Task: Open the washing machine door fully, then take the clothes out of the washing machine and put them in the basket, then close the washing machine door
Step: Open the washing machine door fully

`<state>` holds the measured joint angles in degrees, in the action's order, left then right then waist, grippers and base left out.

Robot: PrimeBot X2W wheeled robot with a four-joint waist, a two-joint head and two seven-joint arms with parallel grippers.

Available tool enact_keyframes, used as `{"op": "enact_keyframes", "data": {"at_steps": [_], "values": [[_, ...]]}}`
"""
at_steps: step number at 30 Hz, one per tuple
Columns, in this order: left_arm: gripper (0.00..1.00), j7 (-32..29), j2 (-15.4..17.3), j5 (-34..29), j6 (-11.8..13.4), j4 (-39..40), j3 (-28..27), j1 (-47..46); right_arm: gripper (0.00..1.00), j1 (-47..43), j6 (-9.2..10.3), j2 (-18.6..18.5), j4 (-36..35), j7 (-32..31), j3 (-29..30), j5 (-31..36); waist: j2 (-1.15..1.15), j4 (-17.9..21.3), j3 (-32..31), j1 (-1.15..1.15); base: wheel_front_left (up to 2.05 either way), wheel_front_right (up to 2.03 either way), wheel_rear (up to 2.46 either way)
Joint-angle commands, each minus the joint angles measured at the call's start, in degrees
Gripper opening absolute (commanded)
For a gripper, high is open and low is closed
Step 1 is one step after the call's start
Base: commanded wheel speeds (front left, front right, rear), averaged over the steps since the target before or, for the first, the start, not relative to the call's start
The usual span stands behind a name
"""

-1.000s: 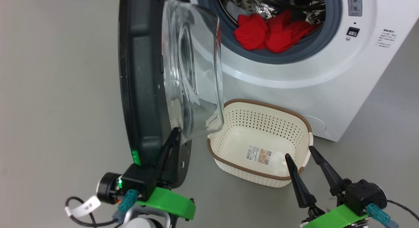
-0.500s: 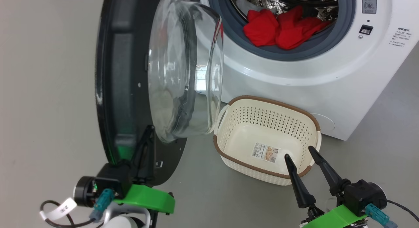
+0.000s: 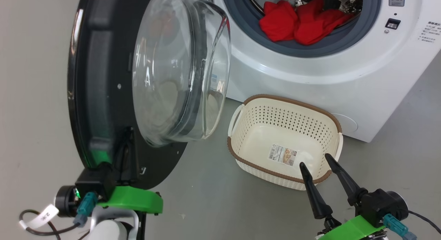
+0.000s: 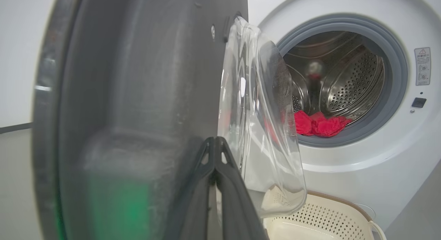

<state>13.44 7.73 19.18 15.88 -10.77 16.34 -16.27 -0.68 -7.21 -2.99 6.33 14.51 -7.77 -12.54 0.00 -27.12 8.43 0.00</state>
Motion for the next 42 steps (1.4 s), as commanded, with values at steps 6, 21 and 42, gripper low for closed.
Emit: {"op": "enact_keyframes", "data": {"at_steps": [6, 21, 42], "values": [[0.0, 1.1, 1.9, 0.8, 1.2, -1.5, -4.6, -3.6, 1.0, 2.1, -0.28, 0.1, -2.2, -0.6, -1.0, 0.8, 0.0, -0.6, 0.5, 0.0, 0.0, 0.0, 0.0], [0.0, 1.5, 1.0, 0.7, -0.3, -5.2, -10.7, -6.1, 1.0, 1.4, -0.28, 0.1, -4.6, -2.8, -0.4, 3.1, 0.0, -0.8, 1.9, 0.0, 0.0, 0.0, 0.0], [0.0, 1.6, 0.0, -3.7, -4.5, -12.7, -17.7, -11.3, 1.0, 0.5, -0.28, -0.7, -6.9, -4.9, -0.9, 4.5, 0.0, -0.2, 3.1, 0.0, 0.0, 0.0, 0.0]]}}
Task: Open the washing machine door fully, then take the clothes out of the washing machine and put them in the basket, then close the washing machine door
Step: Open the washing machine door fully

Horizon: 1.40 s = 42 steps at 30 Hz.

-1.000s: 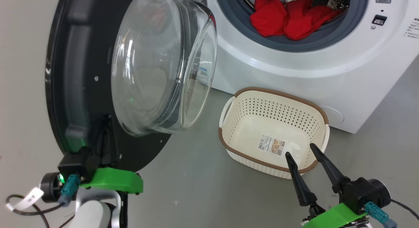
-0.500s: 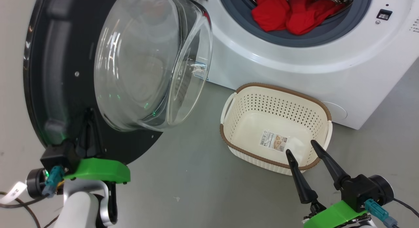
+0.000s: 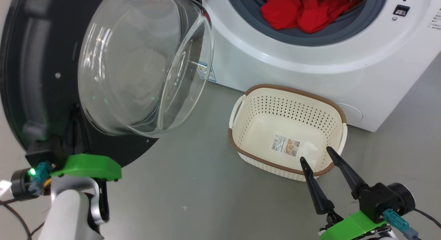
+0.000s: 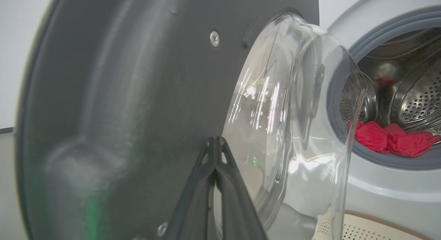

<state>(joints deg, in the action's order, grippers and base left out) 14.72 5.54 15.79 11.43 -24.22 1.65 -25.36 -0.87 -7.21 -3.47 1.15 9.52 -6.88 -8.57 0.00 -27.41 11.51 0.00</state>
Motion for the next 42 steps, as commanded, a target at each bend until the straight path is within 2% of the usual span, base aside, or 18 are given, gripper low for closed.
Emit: {"op": "enact_keyframes", "data": {"at_steps": [1, 25, 42], "values": [[0.0, 0.3, 2.1, -0.5, -0.2, 0.4, -3.5, -2.3, 1.0, 0.7, -0.28, -0.3, -1.7, 0.0, -1.8, 0.5, 0.0, 0.3, -0.1, 0.0, 0.0, 0.0, 0.0], [0.0, 0.3, 2.7, -4.0, -2.3, -6.0, -12.8, -6.9, 1.0, 0.7, -0.28, -2.0, -4.0, -1.2, -1.8, 0.5, 0.0, 2.2, 2.0, 0.0, 0.0, 0.0, 0.0], [0.0, 0.3, 2.4, -5.5, -2.7, -7.8, -19.0, -8.5, 1.0, 1.4, -0.28, -3.6, -5.0, -2.3, -2.0, 0.2, 0.0, 3.8, 3.4, 0.0, 0.0, 0.0, 0.0]]}}
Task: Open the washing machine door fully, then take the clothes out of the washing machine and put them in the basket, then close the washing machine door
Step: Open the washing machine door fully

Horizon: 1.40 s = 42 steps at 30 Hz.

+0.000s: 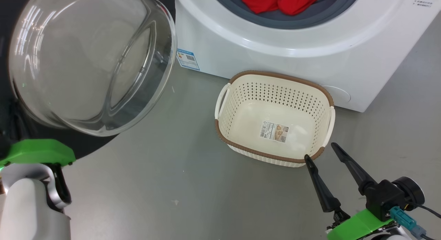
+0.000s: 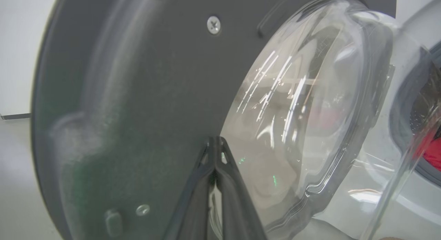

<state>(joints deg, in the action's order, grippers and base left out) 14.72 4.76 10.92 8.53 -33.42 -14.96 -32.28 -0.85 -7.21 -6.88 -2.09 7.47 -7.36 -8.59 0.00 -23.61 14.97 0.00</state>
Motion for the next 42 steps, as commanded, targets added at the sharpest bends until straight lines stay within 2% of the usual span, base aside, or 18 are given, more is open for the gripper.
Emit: {"op": "enact_keyframes", "data": {"at_steps": [1, 7, 15, 24, 25, 26, 27, 28, 33, 42], "values": [[0.0, 0.3, 3.1, -0.8, 0.2, 1.6, -2.6, -1.5, 1.0, 1.4, -0.28, -0.1, -1.7, -0.3, -1.6, 0.2, 0.0, 0.1, -0.1, 0.0, 0.0, 0.0, 0.0], [0.0, 0.3, 1.9, -2.0, 0.1, 3.8, -3.4, -0.3, 1.0, 1.5, -0.28, 0.2, -1.4, -0.3, -1.5, 0.3, 0.0, 0.1, -0.2, 0.0, 0.0, 0.0, 0.0], [0.0, 0.3, 0.5, -3.0, -1.3, 9.5, -3.7, 3.5, 1.0, 1.8, -0.28, 1.1, -0.3, 0.6, -1.6, 0.0, 0.0, 0.4, -1.5, 0.0, 0.0, 0.0, 0.0], [0.0, 0.3, -1.4, -3.4, -2.6, 20.8, 1.1, 9.3, 1.0, 2.3, -0.28, 2.8, 2.2, 2.7, -1.3, -0.6, 0.0, 1.1, -3.5, 0.0, 0.0, 0.0, 0.0], [0.2, 0.3, -1.5, -3.5, -2.7, 21.9, 2.0, 9.8, 1.0, 2.4, -0.28, 2.9, 2.5, 2.9, -1.2, -0.6, 0.0, 1.3, -3.7, 0.0, 0.0, 0.0, 0.0], [0.47, 0.3, -1.6, -3.7, -2.7, 23.0, 2.9, 10.2, 1.0, 2.4, -0.28, 3.0, 2.8, 3.2, -1.1, -0.6, 0.0, 1.6, -3.9, 0.0, 0.0, 0.0, 0.0], [0.85, 0.3, -1.6, -3.9, -2.5, 24.0, 3.8, 10.7, 1.0, 2.5, -0.28, 3.1, 3.0, 3.5, -0.9, -0.6, 0.0, 2.0, -4.0, 0.0, 0.0, 0.0, 0.0], [1.0, 0.3, -1.7, -3.8, -2.5, 24.9, 4.5, 11.2, 1.0, 2.6, -0.28, 3.3, 3.3, 3.7, -0.6, -0.6, 0.0, 2.4, -4.2, 0.0, 0.0, 0.0, 0.0], [1.0, 0.2, -1.8, -3.1, -3.4, 27.8, 7.3, 12.5, 1.0, 3.2, -0.28, 3.6, 4.6, 4.8, 0.4, -0.9, 0.0, 4.6, -5.0, 0.0, 0.0, 0.0, 0.0], [1.0, -0.1, -1.8, 1.6, -8.2, 30.2, 12.1, 13.9, 1.0, 3.4, -0.28, 3.9, 6.9, 6.6, 2.6, -1.0, 0.0, 10.9, -7.7, 0.0, 0.0, 0.0, 0.0]]}}
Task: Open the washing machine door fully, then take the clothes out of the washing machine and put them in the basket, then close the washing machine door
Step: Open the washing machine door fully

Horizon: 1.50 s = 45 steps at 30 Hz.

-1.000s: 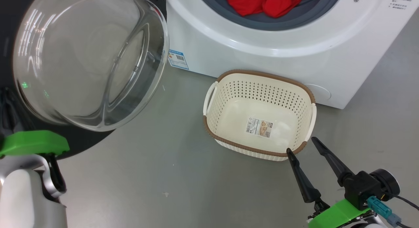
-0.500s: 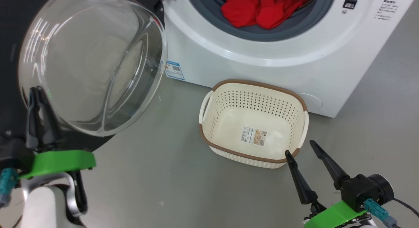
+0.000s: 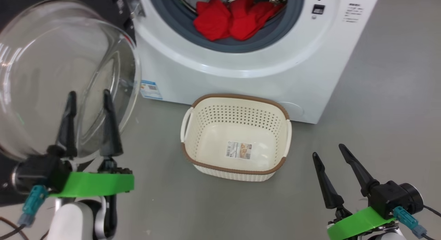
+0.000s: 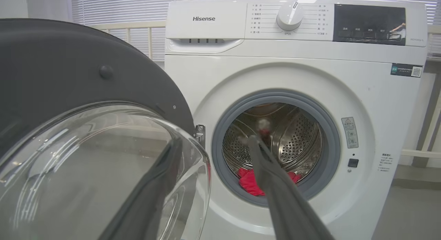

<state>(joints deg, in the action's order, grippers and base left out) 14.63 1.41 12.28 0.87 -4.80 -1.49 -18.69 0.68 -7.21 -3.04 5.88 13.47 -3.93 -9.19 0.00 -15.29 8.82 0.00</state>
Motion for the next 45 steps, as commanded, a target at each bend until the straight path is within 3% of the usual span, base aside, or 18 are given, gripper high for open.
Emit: {"op": "enact_keyframes", "data": {"at_steps": [1, 7, 27, 36, 45], "values": [[1.0, -0.5, 1.6, 0.4, -1.4, 1.3, -0.6, 0.6, 1.0, 1.9, -0.28, 0.1, -0.9, 0.7, -0.5, -0.4, 0.0, 3.3, -1.8, 0.0, 0.0, 0.0, 0.0], [1.0, -2.7, 2.0, 2.3, -4.2, 0.3, 1.6, 2.5, 1.0, 1.9, -0.28, 0.1, 0.4, 1.3, 0.6, -1.4, 0.0, 7.9, -3.2, 0.0, 0.0, 0.0, 0.0], [1.0, 0.1, 1.7, 5.6, -4.0, 1.3, 2.1, 9.9, 1.0, 0.0, -0.28, 0.2, -3.4, 1.5, 2.9, -1.2, 0.0, 21.2, -4.7, 0.0, 0.0, 0.0, 0.0], [1.0, 0.3, 2.0, 3.7, -4.1, 0.0, 3.8, 14.1, 1.0, -2.6, -0.28, 0.2, -6.2, 1.5, 3.4, -1.2, 0.0, 23.6, -5.9, 0.0, 0.0, 0.0, 0.0], [1.0, 0.4, 1.8, 3.4, -3.7, 1.7, 1.9, 18.3, 1.0, -6.5, -0.28, 0.2, -10.4, 1.5, 4.1, -0.9, 0.0, 25.2, -7.7, 0.0, 0.0, 0.0, 0.0]]}}
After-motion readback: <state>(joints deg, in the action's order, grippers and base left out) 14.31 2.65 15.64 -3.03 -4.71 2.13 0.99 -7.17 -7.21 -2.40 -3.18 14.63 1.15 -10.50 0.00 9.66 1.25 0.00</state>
